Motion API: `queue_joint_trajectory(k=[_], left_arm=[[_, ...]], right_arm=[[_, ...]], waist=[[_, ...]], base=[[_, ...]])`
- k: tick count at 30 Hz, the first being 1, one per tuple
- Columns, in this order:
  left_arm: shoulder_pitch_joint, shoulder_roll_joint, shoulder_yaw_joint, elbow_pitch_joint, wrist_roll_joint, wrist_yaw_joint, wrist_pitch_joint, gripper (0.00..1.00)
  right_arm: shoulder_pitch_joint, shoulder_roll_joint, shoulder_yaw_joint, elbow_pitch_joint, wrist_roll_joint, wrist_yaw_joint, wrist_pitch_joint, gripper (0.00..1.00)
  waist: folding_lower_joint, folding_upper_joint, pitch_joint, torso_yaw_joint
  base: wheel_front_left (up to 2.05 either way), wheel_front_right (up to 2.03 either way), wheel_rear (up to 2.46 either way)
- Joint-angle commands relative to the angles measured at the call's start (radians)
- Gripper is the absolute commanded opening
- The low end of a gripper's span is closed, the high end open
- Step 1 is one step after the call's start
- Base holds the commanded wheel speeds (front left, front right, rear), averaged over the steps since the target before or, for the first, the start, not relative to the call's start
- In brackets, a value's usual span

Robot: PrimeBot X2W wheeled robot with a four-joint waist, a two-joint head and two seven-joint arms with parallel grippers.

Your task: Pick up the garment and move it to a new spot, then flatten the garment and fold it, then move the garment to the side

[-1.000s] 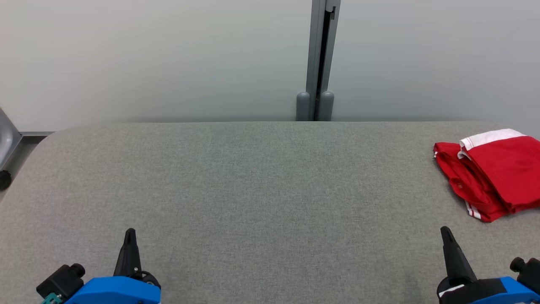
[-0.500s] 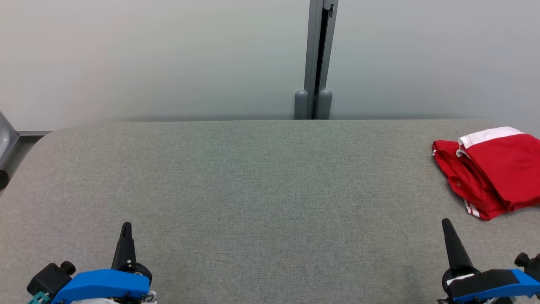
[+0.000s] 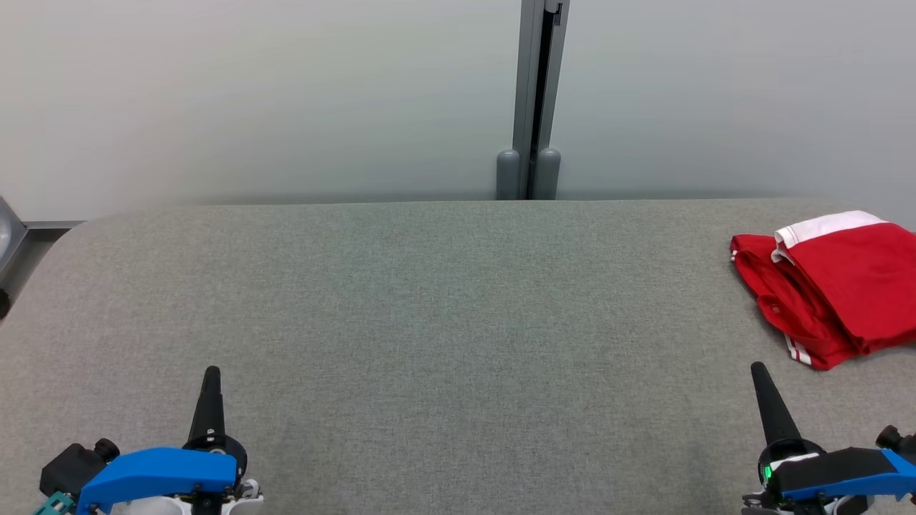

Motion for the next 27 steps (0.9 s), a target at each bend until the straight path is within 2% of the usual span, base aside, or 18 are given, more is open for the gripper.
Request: queue_joint_trajectory(k=[1, 27], left_arm=[[-0.029, 0.001, 0.011, -0.013, -0.029, -0.006, 0.008, 0.00], [-0.049, -0.007, 0.046, -0.021, -0.243, -0.023, 0.067, 0.00]], right_arm=[[-0.028, -0.006, -0.003, -0.004, 0.033, 0.000, 0.008, 0.00], [-0.063, -0.007, -0.012, 0.015, 0.255, 0.001, 0.048, 0.00]], waist=[[-0.0001, 0.0001, 0.001, -0.001], [-0.0001, 0.0001, 0.010, -0.010]], base=[[0.00, 0.00, 0.00], [0.00, 0.00, 0.00]])
